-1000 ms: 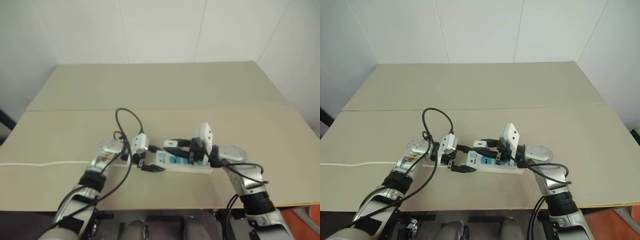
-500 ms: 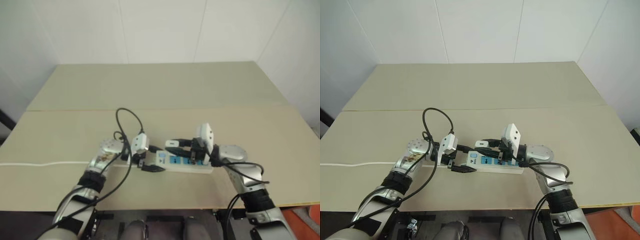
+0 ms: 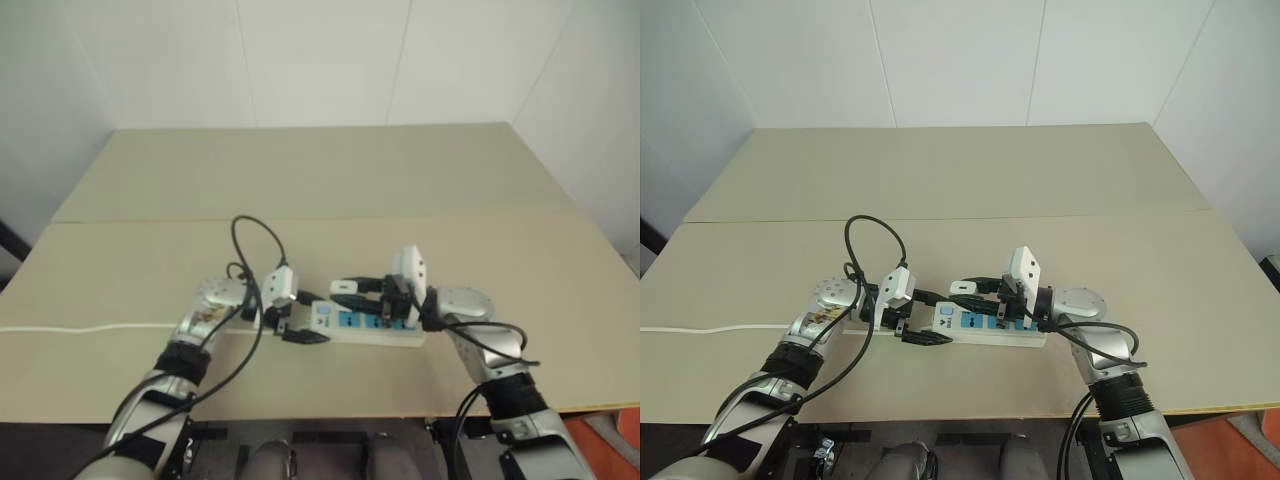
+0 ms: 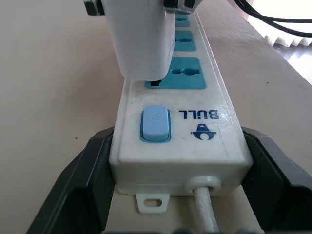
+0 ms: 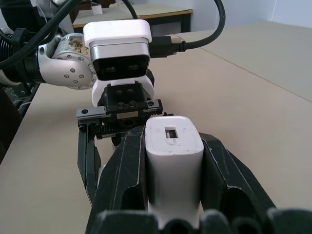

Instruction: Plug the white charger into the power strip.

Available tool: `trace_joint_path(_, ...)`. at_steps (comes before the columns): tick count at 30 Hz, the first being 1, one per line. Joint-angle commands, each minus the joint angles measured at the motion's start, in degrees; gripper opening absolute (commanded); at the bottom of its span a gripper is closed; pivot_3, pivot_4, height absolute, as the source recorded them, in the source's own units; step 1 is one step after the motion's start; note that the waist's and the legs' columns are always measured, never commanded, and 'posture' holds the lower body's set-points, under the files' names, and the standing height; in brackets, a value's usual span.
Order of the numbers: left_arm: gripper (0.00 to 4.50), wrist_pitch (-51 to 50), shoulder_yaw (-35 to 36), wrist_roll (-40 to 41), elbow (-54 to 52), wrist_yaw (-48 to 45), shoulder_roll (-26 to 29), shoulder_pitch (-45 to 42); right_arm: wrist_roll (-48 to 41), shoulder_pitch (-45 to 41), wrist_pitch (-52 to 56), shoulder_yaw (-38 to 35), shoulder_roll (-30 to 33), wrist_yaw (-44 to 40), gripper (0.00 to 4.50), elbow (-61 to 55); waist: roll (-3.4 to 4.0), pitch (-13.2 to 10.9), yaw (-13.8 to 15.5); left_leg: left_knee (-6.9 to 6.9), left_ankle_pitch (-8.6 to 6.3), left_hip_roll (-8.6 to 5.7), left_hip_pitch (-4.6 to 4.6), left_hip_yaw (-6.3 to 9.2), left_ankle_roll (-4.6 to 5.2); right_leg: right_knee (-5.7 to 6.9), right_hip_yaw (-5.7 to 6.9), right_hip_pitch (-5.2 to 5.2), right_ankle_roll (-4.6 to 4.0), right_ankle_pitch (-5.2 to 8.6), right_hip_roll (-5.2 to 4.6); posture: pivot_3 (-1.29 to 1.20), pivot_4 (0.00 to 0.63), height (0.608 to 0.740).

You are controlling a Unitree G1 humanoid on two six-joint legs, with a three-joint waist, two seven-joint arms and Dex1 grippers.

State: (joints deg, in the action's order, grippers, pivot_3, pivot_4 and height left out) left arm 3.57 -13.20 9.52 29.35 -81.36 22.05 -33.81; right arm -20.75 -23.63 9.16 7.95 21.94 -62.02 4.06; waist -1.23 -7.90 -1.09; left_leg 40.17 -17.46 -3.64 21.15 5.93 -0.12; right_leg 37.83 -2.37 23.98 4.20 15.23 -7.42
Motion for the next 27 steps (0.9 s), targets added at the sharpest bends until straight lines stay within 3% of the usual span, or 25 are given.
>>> trace_joint_path(1,3.28,-0.49,-1.23,-1.09,-0.32,-0.41,0.9,0.59,0.09,-0.18,0.53,-1.45,-0.26,2.34,1.17,0.71,0.0,0.0,-0.05,0.0,0.0,0.0,0.0,0.0,0.0,0.02,0.0,0.0,0.0,0.0,0.0,0.0,0.15,0.74)
trace_joint_path(27,3.28,0.94,-1.71,-1.42,1.61,-0.29,0.84,-0.34,-4.2,2.76,7.73,-0.81,2.61,1.09,1.17,-4.7,0.0,0.0,0.16,-0.01,-0.02,0.0,-0.01,0.01,0.04,0.06,0.0,0.03,-0.01,0.0,0.01,0.0,0.15,0.74)
